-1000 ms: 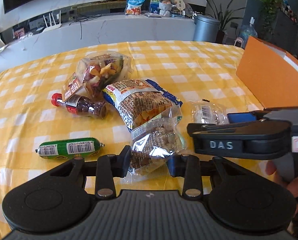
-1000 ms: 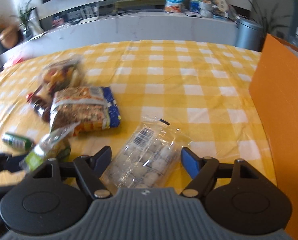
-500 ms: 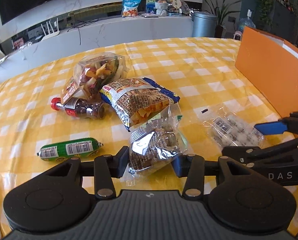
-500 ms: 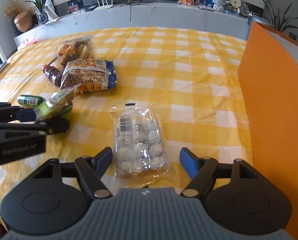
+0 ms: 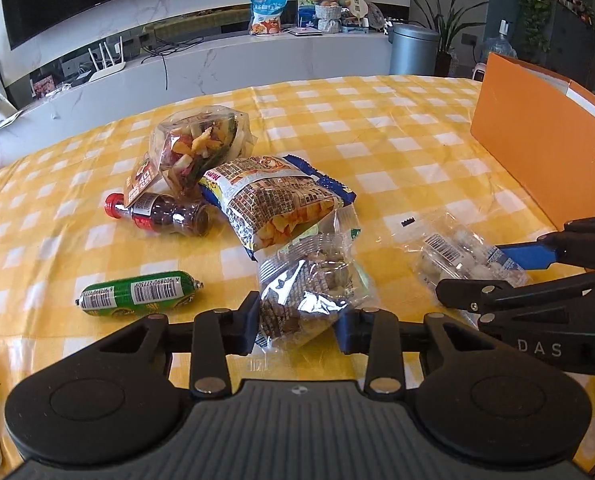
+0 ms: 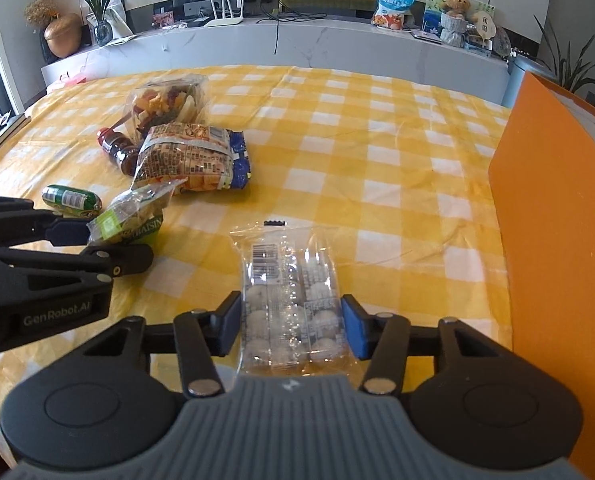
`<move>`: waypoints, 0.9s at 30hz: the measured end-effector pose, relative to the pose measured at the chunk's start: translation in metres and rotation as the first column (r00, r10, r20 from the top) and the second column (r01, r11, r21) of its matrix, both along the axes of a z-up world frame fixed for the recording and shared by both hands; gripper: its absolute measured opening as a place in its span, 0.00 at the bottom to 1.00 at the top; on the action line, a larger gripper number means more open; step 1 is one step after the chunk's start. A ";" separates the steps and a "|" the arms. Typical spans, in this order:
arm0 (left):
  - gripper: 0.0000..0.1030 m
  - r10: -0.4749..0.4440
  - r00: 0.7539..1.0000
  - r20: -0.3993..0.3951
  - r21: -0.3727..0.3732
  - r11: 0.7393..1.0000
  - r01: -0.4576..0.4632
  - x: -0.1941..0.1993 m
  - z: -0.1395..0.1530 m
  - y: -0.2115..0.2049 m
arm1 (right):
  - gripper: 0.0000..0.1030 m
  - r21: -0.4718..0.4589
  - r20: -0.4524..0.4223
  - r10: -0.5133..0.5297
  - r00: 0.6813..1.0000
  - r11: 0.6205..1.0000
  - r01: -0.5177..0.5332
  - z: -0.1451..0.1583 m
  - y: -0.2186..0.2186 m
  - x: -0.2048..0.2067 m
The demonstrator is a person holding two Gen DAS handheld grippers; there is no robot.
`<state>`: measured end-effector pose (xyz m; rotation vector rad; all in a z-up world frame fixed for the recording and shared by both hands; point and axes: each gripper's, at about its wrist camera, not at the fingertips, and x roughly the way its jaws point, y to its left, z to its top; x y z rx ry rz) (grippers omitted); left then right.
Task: Organize snacks
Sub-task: 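Grasp the clear bag of white round snacks with the right tool, then carry the nut bag and white snack bag over the orange box with both tools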
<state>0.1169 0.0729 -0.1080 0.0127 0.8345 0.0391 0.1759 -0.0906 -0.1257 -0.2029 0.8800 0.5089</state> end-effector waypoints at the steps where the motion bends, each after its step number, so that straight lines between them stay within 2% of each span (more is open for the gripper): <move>1: 0.40 0.002 1.000 0.003 -0.007 1.000 -0.002 -0.002 0.002 0.000 | 0.48 0.007 -0.005 -0.002 1.000 1.000 0.002 0.001 -0.001 -0.001; 7: 0.40 0.020 0.999 0.038 -0.055 0.998 -0.017 -0.017 0.020 -0.004 | 0.48 0.034 0.009 0.000 1.000 0.999 -0.001 0.014 -0.008 -0.014; 13: 0.40 0.008 0.997 0.081 -0.101 0.995 0.000 -0.030 0.043 -0.016 | 0.48 0.077 0.054 -0.003 0.999 0.997 -0.001 0.040 -0.025 -0.031; 19: 0.40 -0.042 0.989 0.142 -0.128 0.990 0.060 -0.035 0.072 -0.037 | 0.48 0.114 0.117 -0.006 0.993 0.993 -0.007 0.073 -0.049 -0.048; 27: 0.40 -0.144 0.969 0.200 -0.113 0.979 0.169 -0.029 0.101 -0.077 | 0.48 0.120 0.214 -0.042 0.976 0.993 0.016 0.110 -0.090 -0.062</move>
